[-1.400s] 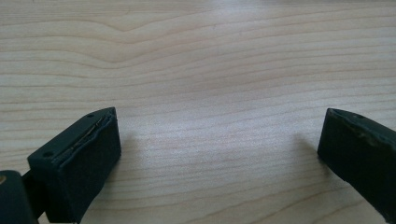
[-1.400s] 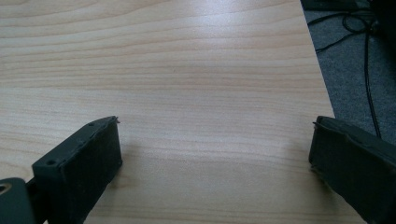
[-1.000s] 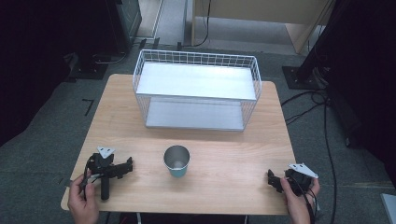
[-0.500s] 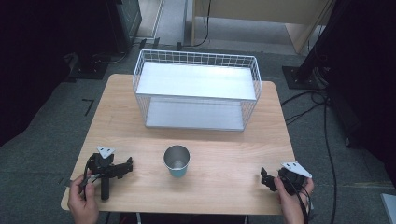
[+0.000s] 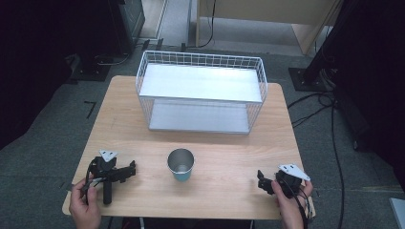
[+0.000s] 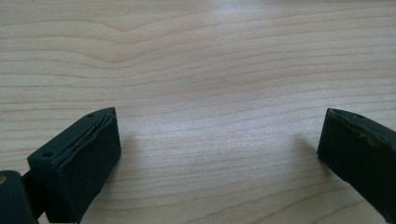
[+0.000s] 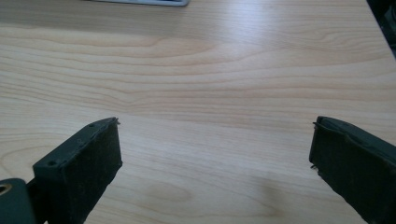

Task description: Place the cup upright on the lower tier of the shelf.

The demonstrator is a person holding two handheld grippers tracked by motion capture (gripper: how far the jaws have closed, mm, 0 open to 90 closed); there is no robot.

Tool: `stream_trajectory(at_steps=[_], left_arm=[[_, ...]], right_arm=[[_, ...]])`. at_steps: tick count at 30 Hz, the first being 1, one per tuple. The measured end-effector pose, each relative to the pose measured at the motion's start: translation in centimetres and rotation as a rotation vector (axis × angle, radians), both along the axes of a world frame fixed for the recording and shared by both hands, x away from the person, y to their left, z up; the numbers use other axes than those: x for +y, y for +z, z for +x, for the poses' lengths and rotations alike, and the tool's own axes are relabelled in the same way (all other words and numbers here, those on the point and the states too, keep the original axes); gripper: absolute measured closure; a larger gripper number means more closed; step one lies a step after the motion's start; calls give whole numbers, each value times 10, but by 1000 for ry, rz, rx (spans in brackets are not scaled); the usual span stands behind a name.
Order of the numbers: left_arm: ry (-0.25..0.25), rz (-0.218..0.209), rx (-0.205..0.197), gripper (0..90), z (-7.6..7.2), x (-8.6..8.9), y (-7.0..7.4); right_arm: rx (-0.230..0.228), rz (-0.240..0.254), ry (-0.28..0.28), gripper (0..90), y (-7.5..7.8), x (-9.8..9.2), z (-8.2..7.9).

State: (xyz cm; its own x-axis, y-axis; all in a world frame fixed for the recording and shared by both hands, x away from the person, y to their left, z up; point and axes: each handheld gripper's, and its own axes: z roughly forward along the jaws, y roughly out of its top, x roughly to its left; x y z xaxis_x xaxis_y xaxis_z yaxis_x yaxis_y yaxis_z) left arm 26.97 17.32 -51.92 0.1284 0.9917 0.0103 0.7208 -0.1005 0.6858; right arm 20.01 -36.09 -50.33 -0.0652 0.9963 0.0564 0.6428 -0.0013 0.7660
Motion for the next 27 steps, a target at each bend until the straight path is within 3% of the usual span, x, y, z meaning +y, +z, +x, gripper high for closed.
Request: stream_trajectory(at_steps=[10, 27], left_arm=[[0, 0, 0, 0, 0, 0, 0], [0, 0, 0, 0, 0, 0, 0]], right_arm=[[-32, 30, 92, 23, 6, 28, 5], [-60, 30, 173, 32, 17, 66, 11]])
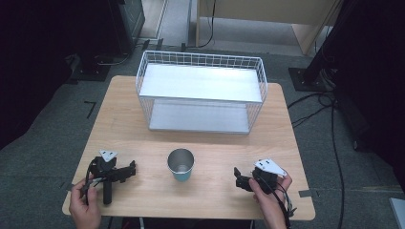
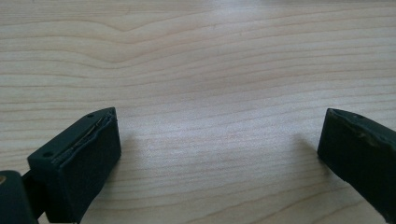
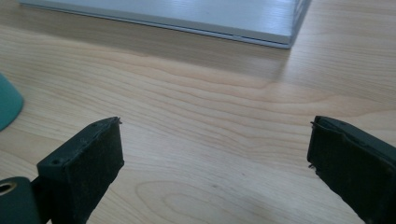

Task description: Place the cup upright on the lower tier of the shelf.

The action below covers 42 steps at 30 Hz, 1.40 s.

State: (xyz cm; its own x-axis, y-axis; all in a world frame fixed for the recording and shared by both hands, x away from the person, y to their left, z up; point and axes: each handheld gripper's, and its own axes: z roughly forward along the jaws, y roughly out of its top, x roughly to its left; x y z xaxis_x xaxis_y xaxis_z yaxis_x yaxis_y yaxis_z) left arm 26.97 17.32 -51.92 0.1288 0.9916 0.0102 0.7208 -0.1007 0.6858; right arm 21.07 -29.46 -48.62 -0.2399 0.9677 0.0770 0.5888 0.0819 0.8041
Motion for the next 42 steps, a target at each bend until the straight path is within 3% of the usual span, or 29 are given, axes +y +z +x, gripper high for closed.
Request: stream_trajectory(at_steps=[34, 42], left_arm=[[0, 0, 0, 0, 0, 0, 0], [0, 0, 0, 0, 0, 0, 0]], right_arm=[[22, -15, 223, 41, -3, 98, 2], [18, -6, 269, 41, -7, 112, -2]])
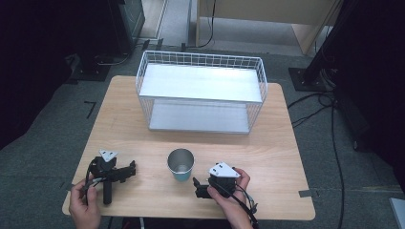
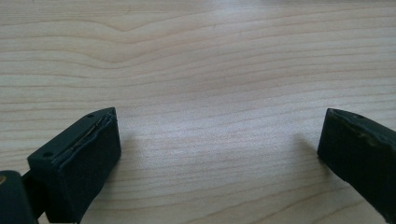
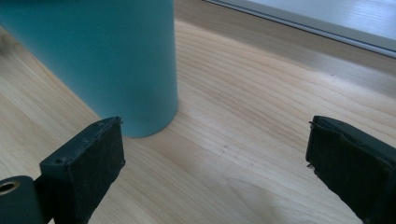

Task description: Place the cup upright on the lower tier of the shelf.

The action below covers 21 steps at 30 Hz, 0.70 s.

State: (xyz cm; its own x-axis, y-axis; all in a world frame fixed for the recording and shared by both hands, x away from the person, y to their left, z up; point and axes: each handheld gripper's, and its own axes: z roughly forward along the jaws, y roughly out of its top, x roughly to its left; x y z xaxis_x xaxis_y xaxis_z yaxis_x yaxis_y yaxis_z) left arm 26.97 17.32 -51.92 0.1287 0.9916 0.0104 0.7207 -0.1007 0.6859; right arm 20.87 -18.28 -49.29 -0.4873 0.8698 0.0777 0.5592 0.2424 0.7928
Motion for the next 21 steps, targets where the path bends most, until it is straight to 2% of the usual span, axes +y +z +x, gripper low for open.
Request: stream_trajectory(at_steps=[4, 21], left_arm=[[-1, 1, 1, 0, 0, 0, 0], [-1, 0, 0, 0, 0, 0, 0]], right_arm=[[-6, 26, 8, 44, -2, 2, -3], [-16, 52, 71, 51, -1, 26, -7]])
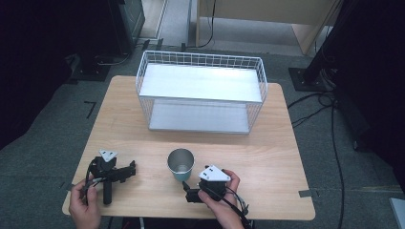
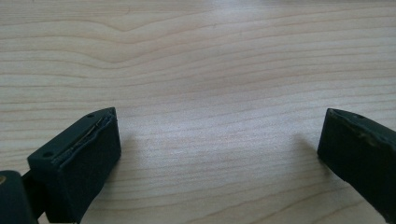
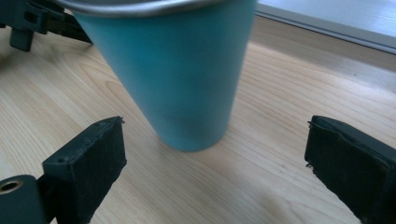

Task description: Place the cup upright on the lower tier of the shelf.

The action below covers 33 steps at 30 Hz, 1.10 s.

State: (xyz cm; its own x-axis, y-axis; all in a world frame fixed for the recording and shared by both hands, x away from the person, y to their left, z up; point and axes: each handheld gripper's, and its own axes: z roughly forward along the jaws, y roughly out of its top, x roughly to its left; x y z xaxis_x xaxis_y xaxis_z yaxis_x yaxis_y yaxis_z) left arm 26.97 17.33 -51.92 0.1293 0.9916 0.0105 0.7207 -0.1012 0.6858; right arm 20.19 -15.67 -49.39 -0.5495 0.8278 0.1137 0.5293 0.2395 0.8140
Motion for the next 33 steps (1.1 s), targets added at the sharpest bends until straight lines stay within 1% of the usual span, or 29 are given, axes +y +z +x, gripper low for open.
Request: stream_trajectory(at_steps=[6, 10, 17, 22, 27, 28, 33], left_arm=[[-2, 2, 2, 0, 0, 0, 0], [0, 1, 1, 0, 0, 0, 0], [-1, 1, 1, 0, 0, 0, 0], [0, 0, 0, 0, 0, 0, 0], [-1, 1, 1, 0, 0, 0, 0], [1, 0, 0, 0, 0, 0, 0], [0, 0, 0, 0, 0, 0, 0]], right_arm=[[-6, 8, 32, 53, 0, 15, 1], [-14, 23, 36, 53, 2, 21, 3], [-18, 53, 11, 67, -2, 29, 10], [-23, 69, 8, 67, -5, 34, 14], [-39, 76, -12, 67, -6, 41, 19], [-50, 79, -14, 67, -6, 42, 20], [-73, 87, -24, 74, -3, 45, 24]])
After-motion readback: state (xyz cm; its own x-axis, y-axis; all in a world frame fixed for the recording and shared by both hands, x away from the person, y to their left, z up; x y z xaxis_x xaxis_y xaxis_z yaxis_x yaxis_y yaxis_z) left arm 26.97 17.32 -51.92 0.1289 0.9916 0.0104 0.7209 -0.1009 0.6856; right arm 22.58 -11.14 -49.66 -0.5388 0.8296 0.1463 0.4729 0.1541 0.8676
